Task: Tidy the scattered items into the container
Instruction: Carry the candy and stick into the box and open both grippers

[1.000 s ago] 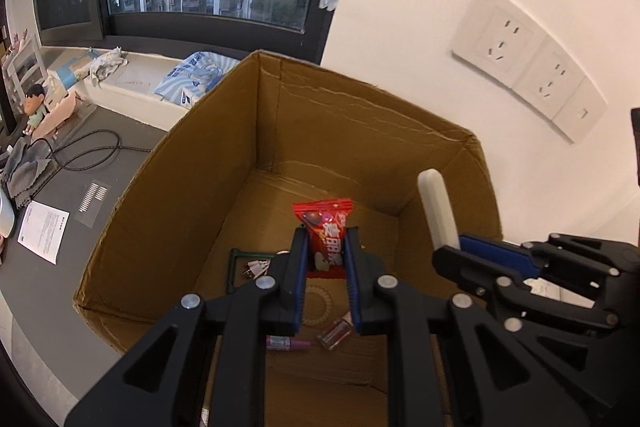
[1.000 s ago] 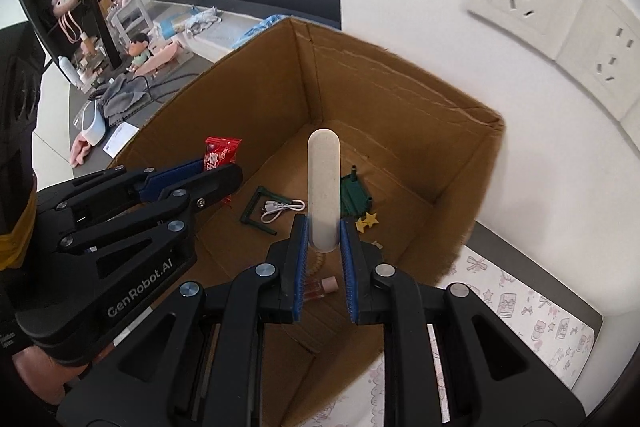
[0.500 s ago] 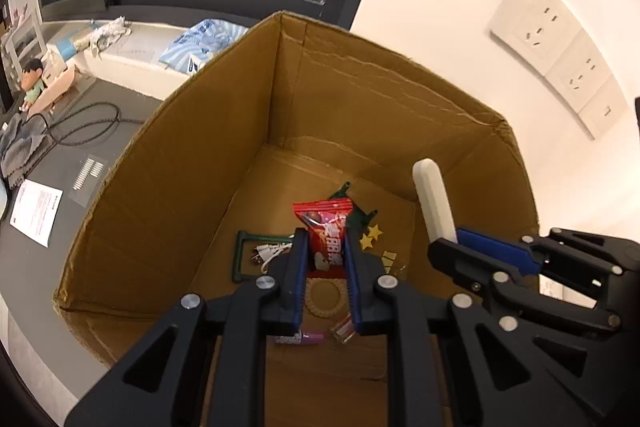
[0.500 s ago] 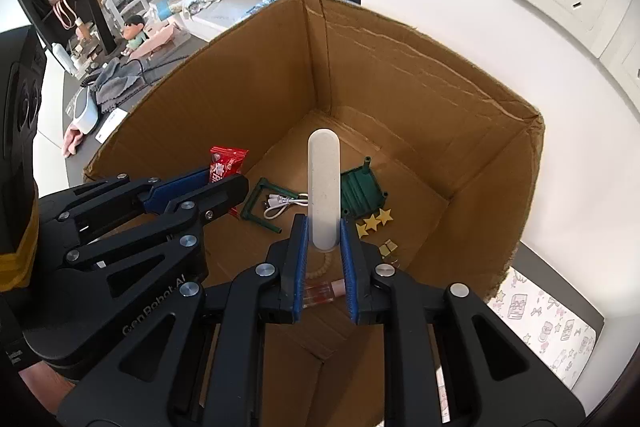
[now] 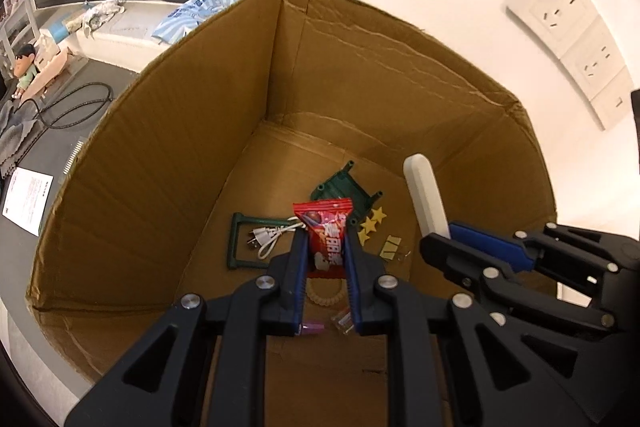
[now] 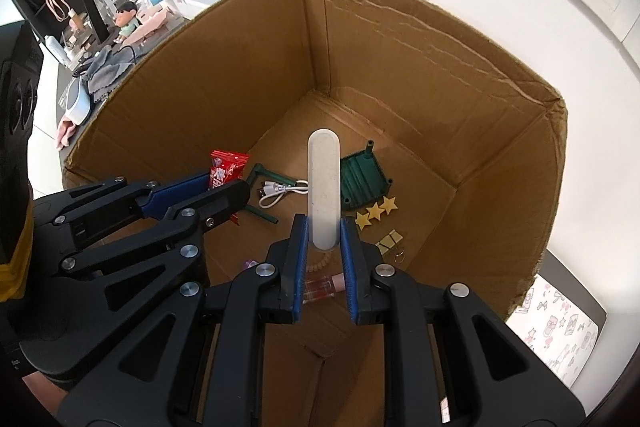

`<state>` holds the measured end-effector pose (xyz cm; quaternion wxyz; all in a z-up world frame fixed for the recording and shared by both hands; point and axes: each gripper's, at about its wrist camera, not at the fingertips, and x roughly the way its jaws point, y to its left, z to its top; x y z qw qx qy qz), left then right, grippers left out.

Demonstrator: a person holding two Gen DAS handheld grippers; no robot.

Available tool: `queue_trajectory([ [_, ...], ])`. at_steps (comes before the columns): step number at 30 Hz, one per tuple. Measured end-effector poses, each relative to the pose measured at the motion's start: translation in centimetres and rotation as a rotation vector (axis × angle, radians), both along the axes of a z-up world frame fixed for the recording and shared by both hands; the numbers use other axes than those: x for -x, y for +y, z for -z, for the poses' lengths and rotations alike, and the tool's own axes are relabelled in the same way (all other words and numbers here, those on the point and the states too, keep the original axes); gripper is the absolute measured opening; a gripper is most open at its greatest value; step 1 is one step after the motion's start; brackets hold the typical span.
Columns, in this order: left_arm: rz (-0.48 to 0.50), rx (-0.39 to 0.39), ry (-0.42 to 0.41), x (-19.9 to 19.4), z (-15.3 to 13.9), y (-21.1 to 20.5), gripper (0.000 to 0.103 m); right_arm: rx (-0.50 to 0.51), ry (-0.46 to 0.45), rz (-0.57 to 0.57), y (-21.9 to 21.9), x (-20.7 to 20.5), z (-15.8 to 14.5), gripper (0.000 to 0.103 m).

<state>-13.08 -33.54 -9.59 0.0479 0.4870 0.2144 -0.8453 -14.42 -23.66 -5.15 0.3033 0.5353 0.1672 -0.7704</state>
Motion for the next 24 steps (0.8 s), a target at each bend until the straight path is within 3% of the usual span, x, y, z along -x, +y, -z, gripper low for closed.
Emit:
queue_trajectory([
  [13,-0.020,-0.028,-0.046,0.21,0.70,-0.76,0.020,-0.026,-0.011,0.007,0.06,0.21,0.71,0.017],
  [18,-0.022,-0.035,-0.041,0.13,0.52,-0.79,0.038,-0.027,-0.005,0.017,0.39,0.20,0.50,0.017],
  [24,-0.033,-0.036,-0.042,-0.14,0.34,-1.03,0.050,-0.028,0.011,0.036,0.68,0.09,0.04,0.021],
])
